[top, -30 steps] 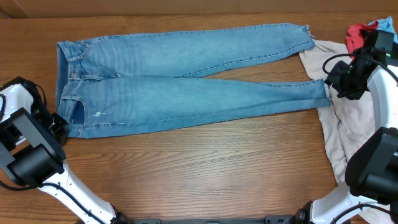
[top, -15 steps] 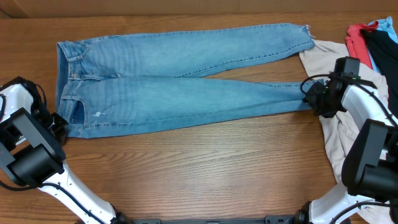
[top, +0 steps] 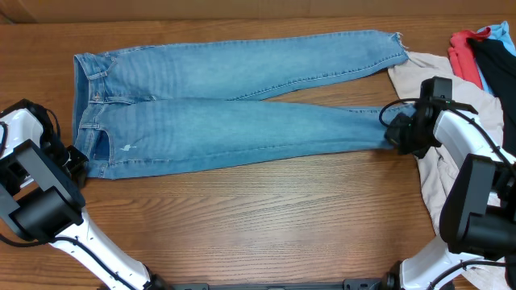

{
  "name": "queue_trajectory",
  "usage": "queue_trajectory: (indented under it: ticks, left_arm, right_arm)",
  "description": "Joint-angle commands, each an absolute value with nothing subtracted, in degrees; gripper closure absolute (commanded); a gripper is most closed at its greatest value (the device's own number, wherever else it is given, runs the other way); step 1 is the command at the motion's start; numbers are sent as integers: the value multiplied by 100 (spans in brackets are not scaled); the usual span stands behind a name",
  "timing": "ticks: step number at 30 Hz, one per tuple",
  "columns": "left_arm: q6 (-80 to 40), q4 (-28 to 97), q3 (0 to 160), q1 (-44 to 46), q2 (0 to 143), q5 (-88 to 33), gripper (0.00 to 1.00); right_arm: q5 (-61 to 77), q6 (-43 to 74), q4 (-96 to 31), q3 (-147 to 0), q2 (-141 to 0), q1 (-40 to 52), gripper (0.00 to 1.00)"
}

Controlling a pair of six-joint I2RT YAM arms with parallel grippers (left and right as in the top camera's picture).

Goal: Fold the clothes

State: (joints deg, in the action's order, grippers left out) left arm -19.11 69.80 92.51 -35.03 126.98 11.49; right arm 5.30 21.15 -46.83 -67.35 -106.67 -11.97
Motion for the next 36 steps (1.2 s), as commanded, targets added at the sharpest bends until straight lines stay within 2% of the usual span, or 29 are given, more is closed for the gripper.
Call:
queue_trajectory:
  ticks: [1,5,6,9,11,15,20,29,32,36]
  left_arm:
    - [-1820,6851,9203,-3485,12774,720,77]
    - [-1820,6851,9203,-3485,12774,718,77]
    - [-1820,6851,9203,-3485,12774,718,77]
    - [-1822,6851,9203,-3485,12774,718,77]
    - [-1820,6855,9203,-3485,12774,720,77]
    - [-1820,6873,9203,-3487,12774,720,76]
    - [-1820,6871,9203,-3485,12774,720,75]
    - [-1817,6897,9203,-3485,12774,803,75]
    - [-1824,7006,9203,-3492,12774,965,85]
    - [-1988,7140,9216,-3564,12772,963,90]
  right_arm:
    - [301,2137,-5183,-6707,-10680,-1223,96]
    - [-799,2722,-6285,-6705,-10680,-1299,96]
    - [-1031,2786,-6396,-6689,-10680,-1319,92]
    - [-1256,2840,-6366,-6598,-10680,-1347,66]
    - [-1240,2845,-6283,-6565,-10680,-1354,64]
    - [-1164,2858,-6104,-6576,-10680,-1358,65]
    - [-102,2233,-6134,-7081,-10674,-1321,70]
    - [1857,703,-6455,-8792,-10674,-563,59]
    - [1625,705,-6289,-8792,-10678,-193,50]
    - [1035,945,-6202,-8619,-10687,108,48]
